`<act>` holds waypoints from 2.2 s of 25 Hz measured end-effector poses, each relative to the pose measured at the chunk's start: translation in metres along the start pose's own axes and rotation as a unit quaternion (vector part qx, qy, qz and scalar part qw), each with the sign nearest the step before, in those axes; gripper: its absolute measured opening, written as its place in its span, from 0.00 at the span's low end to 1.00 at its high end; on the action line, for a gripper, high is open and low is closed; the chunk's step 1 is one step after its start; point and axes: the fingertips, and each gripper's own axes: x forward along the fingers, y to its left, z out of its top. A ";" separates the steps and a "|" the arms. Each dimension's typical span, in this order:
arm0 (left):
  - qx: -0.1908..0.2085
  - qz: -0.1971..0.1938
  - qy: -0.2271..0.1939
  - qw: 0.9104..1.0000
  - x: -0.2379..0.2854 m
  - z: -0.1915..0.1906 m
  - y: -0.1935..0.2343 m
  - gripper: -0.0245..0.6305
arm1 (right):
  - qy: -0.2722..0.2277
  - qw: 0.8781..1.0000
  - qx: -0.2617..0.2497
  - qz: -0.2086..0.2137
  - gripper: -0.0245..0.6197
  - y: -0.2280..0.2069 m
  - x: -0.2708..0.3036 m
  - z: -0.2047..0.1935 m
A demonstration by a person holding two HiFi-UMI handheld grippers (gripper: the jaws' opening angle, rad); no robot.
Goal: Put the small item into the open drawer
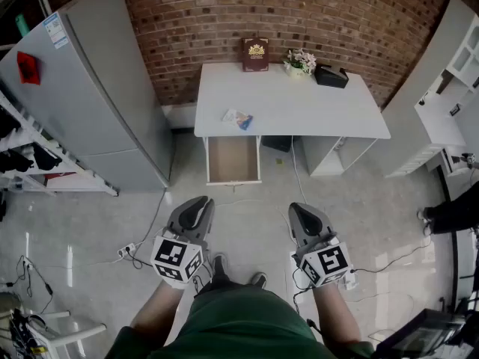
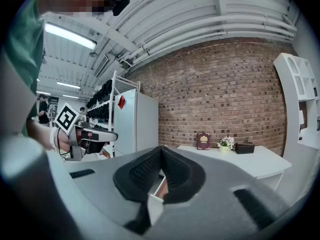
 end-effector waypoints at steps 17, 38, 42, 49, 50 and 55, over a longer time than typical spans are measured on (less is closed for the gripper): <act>-0.002 -0.023 -0.010 1.000 0.025 0.009 0.101 0.11 | 0.013 0.999 0.016 -0.043 0.04 0.010 0.085 0.000; -0.036 0.029 0.016 0.999 0.058 -0.012 0.211 0.11 | 0.051 0.998 -0.022 -0.024 0.05 -0.022 0.208 -0.008; -0.034 0.076 0.023 0.996 0.069 -0.011 0.242 0.11 | 0.052 0.998 -0.019 0.001 0.07 -0.045 0.247 -0.015; -0.020 0.105 -0.007 0.994 0.115 0.005 0.247 0.06 | 0.082 0.995 -0.008 0.047 0.13 -0.104 0.310 -0.043; -0.012 0.111 -0.015 0.994 0.122 0.012 0.245 0.06 | 0.087 0.995 -0.007 0.051 0.14 -0.113 0.318 -0.047; -0.008 0.132 -0.017 0.991 0.156 0.027 0.240 0.06 | 0.108 0.991 -0.018 0.076 0.14 -0.150 0.353 -0.065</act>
